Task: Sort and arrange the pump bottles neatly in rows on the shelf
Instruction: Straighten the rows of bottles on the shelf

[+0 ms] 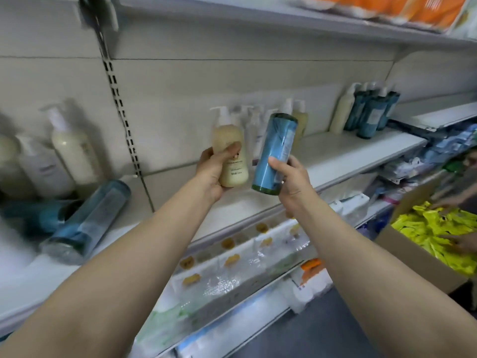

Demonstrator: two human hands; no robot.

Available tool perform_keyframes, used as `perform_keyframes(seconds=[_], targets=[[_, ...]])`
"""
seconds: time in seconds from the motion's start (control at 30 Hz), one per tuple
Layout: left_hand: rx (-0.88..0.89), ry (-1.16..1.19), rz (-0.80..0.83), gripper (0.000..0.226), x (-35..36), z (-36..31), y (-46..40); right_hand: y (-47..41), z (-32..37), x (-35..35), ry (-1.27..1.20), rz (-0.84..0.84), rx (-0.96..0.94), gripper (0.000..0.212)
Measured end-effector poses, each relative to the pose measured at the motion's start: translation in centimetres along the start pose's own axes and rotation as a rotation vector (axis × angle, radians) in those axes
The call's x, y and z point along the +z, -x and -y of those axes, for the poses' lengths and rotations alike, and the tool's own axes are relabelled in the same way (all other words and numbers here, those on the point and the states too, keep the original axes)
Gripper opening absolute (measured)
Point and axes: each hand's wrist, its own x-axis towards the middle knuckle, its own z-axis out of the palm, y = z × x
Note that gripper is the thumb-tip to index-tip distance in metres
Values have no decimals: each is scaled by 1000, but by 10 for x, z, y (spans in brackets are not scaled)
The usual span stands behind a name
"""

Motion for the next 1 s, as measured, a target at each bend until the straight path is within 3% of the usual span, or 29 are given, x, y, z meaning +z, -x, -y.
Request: perform_keyframes(seconds=[0.2, 0.43, 0.57, 0.63, 0.8, 1.0], targets=[[8, -39, -7, 52, 33, 16, -37, -56, -2, -28, -44, -28, 37, 62], [95, -60, -143, 62, 71, 44, -57, -99, 14, -67, -4, 92, 44, 65], [166, -23, -158, 62, 106, 57, -61, -120, 32, -95, 18, 129, 22, 86], [169, -14, -182, 74, 121, 68, -68, -128, 38, -111, 39, 149, 26, 84], [178, -28, -213, 60, 152, 85, -86, -155, 44, -141, 97, 171, 4, 65], [180, -88, -165, 56, 181, 90, -123, -190, 57, -158, 65, 140, -12, 67]])
